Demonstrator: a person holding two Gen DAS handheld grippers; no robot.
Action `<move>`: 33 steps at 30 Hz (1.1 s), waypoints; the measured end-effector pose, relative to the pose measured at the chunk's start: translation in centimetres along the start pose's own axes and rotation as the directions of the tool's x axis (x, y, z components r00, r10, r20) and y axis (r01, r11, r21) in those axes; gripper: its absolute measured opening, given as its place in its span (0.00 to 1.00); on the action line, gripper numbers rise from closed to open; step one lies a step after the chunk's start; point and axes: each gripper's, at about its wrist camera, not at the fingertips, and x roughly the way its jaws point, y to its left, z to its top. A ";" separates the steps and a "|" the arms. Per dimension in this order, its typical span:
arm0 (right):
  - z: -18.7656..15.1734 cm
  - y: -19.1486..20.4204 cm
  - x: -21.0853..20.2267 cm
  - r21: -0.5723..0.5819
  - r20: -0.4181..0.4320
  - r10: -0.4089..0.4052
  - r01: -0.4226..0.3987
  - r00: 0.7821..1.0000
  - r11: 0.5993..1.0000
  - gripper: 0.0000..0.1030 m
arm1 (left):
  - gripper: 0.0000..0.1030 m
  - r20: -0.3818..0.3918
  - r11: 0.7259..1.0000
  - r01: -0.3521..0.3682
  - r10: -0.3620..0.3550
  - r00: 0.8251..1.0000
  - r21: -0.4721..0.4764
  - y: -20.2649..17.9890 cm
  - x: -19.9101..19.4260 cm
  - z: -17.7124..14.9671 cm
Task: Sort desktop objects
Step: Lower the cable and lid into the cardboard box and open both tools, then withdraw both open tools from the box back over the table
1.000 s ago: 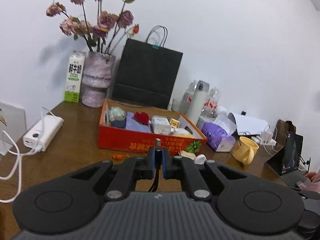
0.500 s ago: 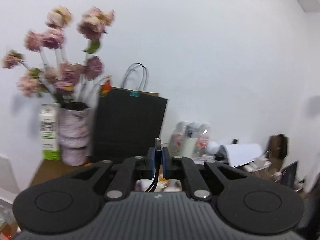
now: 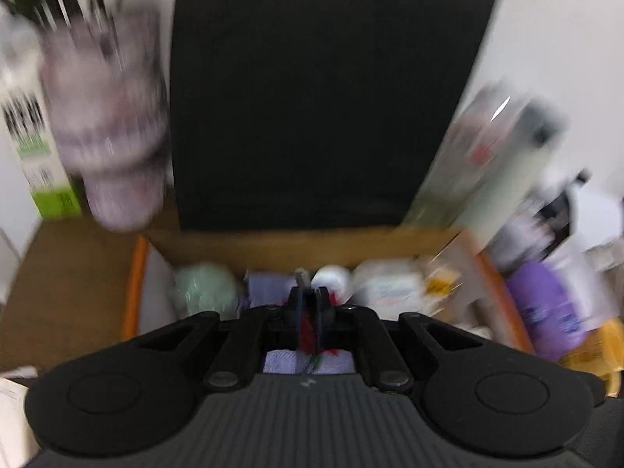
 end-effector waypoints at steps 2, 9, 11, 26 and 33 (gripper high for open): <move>-0.3 -0.2 2.4 0.019 -0.077 0.013 -0.011 0.997 1.000 0.26 | 0.30 -0.064 1.000 -0.015 0.014 0.998 -0.022 0.7 3.1 -0.2; -0.3 -0.7 1.7 0.051 -0.073 0.018 -0.015 0.997 0.999 0.54 | 0.79 0.033 0.996 -0.012 0.015 0.999 -0.085 2.4 0.2 -1.4; -0.3 -0.7 -0.4 0.055 -0.024 0.011 -0.010 1.000 0.998 0.58 | 0.91 0.099 0.993 -0.032 0.044 0.994 -0.115 2.6 -3.0 -3.2; -13.3 3.6 -12.9 -0.014 0.150 -0.132 0.136 0.980 0.991 0.81 | 1.00 0.215 0.998 0.004 0.011 0.977 -0.068 0.5 -14.8 -25.6; -21.7 5.8 -15.7 -0.071 0.141 -0.150 0.161 0.979 0.984 0.83 | 1.00 0.198 0.998 -0.053 0.048 0.979 0.020 -0.2 -16.2 -32.2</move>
